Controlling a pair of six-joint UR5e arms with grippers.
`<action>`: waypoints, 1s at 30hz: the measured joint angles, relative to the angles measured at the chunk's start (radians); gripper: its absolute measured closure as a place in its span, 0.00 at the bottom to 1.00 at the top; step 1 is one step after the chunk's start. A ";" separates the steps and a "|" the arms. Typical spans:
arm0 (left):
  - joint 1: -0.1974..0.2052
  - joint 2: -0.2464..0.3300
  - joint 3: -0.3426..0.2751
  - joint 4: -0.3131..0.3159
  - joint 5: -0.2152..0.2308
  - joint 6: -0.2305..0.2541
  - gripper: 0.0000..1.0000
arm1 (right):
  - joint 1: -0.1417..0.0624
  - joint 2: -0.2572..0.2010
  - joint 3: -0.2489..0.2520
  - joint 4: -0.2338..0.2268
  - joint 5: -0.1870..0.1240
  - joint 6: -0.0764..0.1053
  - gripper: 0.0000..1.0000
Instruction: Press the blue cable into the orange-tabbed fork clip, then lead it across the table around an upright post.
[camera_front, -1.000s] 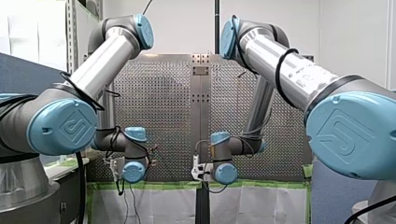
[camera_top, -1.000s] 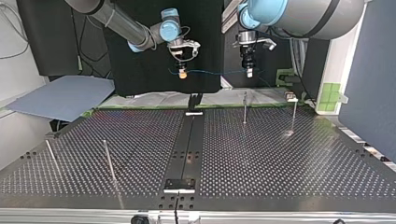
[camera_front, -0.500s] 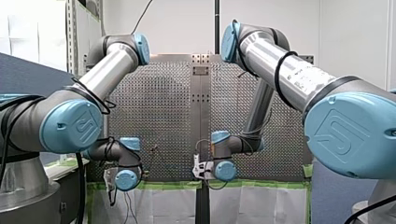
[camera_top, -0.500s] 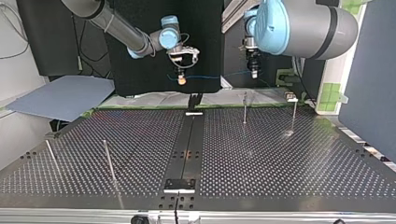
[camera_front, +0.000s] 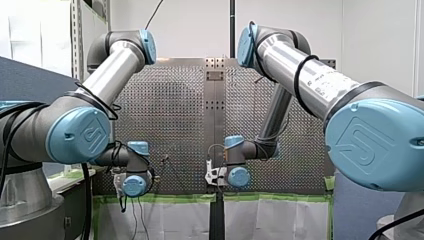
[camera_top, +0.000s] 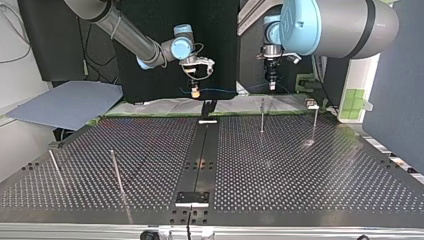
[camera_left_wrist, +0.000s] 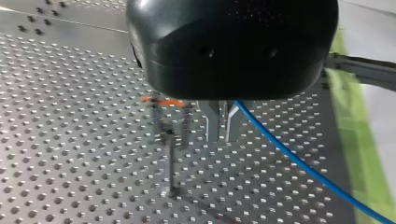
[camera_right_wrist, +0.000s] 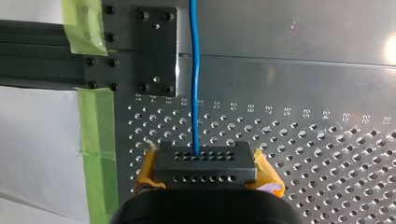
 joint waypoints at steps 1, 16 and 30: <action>0.000 0.005 0.006 -0.007 0.001 -0.006 0.89 | -0.001 0.000 -0.007 0.008 0.000 0.000 1.00; 0.007 0.015 0.072 -0.081 0.028 -0.026 0.89 | -0.030 0.000 -0.031 0.051 0.002 0.002 1.00; 0.024 0.015 0.125 -0.120 0.035 -0.042 0.89 | -0.050 0.000 -0.037 0.051 0.002 0.002 1.00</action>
